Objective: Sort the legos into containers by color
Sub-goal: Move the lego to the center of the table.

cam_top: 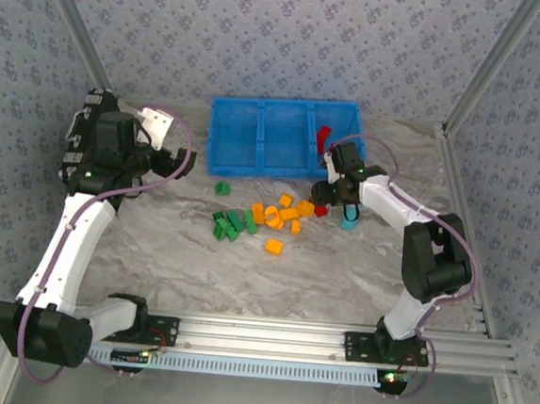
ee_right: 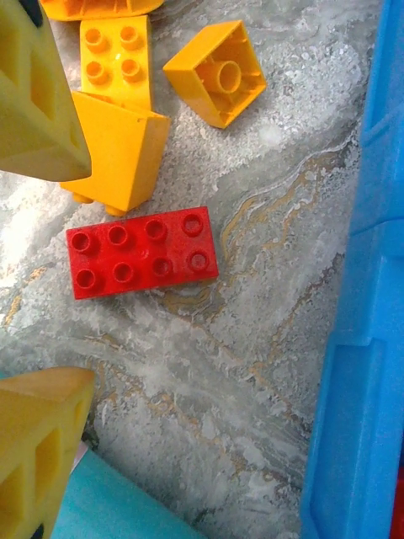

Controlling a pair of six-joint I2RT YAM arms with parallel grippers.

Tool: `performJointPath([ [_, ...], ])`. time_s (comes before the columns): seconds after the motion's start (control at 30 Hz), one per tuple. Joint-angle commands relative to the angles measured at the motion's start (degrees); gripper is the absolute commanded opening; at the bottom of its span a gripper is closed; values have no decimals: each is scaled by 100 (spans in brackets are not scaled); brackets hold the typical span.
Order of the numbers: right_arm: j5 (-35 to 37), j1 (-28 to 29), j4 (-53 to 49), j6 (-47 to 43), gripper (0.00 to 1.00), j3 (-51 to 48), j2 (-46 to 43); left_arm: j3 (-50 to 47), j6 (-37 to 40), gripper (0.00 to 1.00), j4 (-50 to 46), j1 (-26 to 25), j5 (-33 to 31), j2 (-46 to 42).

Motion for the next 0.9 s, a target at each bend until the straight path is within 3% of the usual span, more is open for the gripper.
performJointPath([
  [0.0, -70, 28, 91, 353, 62, 101, 198, 50, -37, 100, 32, -40, 130, -105],
  [0.87, 769, 252, 59, 588, 66, 460, 1247, 55, 25, 100, -9, -74, 38, -227],
])
